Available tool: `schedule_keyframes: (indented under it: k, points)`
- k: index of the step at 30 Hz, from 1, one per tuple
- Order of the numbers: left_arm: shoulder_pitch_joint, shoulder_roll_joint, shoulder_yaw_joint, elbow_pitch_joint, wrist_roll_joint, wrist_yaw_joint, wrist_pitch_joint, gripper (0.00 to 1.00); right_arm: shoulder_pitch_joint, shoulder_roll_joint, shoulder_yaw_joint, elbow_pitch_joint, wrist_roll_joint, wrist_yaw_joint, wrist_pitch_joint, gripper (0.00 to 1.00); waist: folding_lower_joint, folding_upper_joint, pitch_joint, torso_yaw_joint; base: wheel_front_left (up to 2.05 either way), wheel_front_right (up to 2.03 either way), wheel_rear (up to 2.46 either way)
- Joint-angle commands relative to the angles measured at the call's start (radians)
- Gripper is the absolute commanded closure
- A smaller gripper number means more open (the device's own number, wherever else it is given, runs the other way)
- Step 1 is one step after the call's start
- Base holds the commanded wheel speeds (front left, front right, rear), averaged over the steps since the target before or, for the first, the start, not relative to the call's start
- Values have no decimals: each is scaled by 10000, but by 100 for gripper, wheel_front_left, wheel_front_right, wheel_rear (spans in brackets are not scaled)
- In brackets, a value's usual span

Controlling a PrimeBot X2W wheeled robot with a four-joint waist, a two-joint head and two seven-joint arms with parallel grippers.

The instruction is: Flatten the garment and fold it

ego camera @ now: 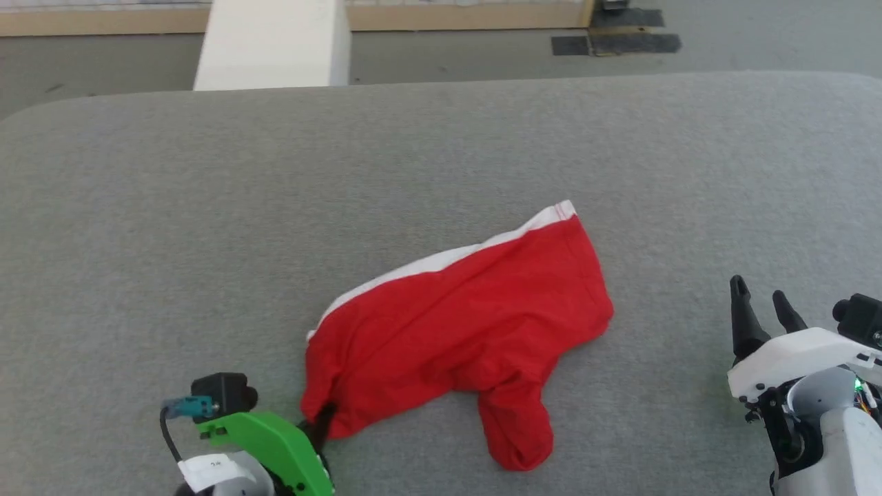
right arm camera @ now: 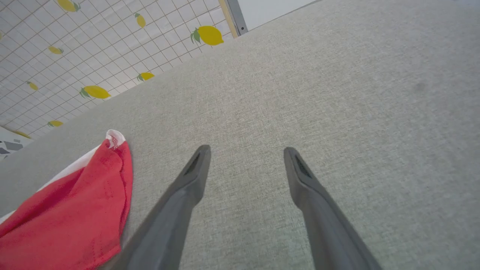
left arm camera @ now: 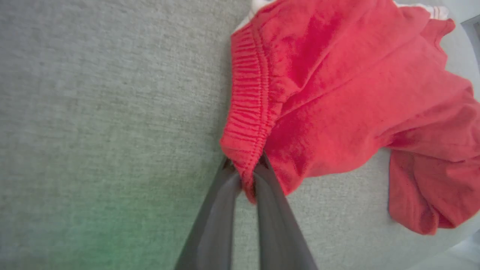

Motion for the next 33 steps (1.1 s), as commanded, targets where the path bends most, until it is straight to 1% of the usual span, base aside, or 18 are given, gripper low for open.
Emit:
schedule_keyframes:
  k: [1, 4, 7, 10, 12, 15, 18, 20, 22, 26, 30, 31, 32, 33]
  points:
    - [139, -181, 20, 143, -296, -78, -25, 0, -104, -3, 19, 8, -65, -13, 43, 0, 0, 0, -125, 261, 0, 0, 0]
    - [121, -206, 269, -31, -479, -104, -295, 0, -99, -3, 50, 15, -37, -13, 47, 0, 0, 0, -202, 325, 0, 0, 0]
    - [-107, 227, 659, -578, -250, 53, -499, 0, -75, -3, 92, 48, -5, -13, 48, 0, 0, 0, -269, 324, 0, 0, 0]
    - [-610, 717, 827, -1217, 83, 102, -481, 0, -3, -3, 76, 66, 30, -13, 19, 0, 0, 0, -288, 344, 0, 0, 0]
    - [-1060, 1088, 688, -1504, 442, 117, -197, 0, 42, -3, 68, 73, 24, -13, 15, 0, 0, 0, -264, 328, 0, 0, 0]
    - [-1616, 1387, 165, -1370, 776, -48, 437, 0, 19, -3, 123, 77, 53, -13, 27, 0, 0, 0, -185, 209, 0, 0, 0]
    - [-2046, 1422, -339, -804, 881, -216, 1005, 0, 1, -3, 95, 59, 64, -13, 4, 0, 0, 0, -114, 119, 0, 0, 0]
    - [-2237, 1544, -538, -216, 1110, -205, 1222, 0, -32, -3, 125, 48, 61, -13, 15, 0, 0, 0, -50, 24, 0, 0, 0]
    - [-2369, 1538, -687, 405, 1183, -235, 1326, 0, -54, -3, 110, 37, 58, -13, 13, 0, 0, 0, -7, -53, 0, 0, 0]
    - [-2424, 1289, -988, 1243, 1055, -485, 1316, 0, -43, -3, 58, 11, 42, -13, -3, 0, 0, 0, 35, -146, 0, 0, 0]
    - [-2341, 1083, -1194, 1756, 978, -643, 1179, 0, 7, -3, 20, -5, 37, -13, -9, 0, 0, 0, 31, -156, 0, 0, 0]
    - [-2341, 1051, -1215, 1845, 969, -671, 1117, 37, 24, -3, 12, -1, 37, -13, -12, 0, 0, 0, 22, -145, 0, 0, 0]
    - [-2353, 1008, -1216, 1915, 952, -715, 973, 96, 40, -3, 7, 6, 31, -13, -10, 0, 0, 0, 8, -124, 0, 0, 0]
    - [-2360, 979, -1217, 1965, 932, -759, 868, 100, 43, -3, 15, 12, 25, -13, -1, 0, 0, 0, -1, -108, 0, 0, 0]
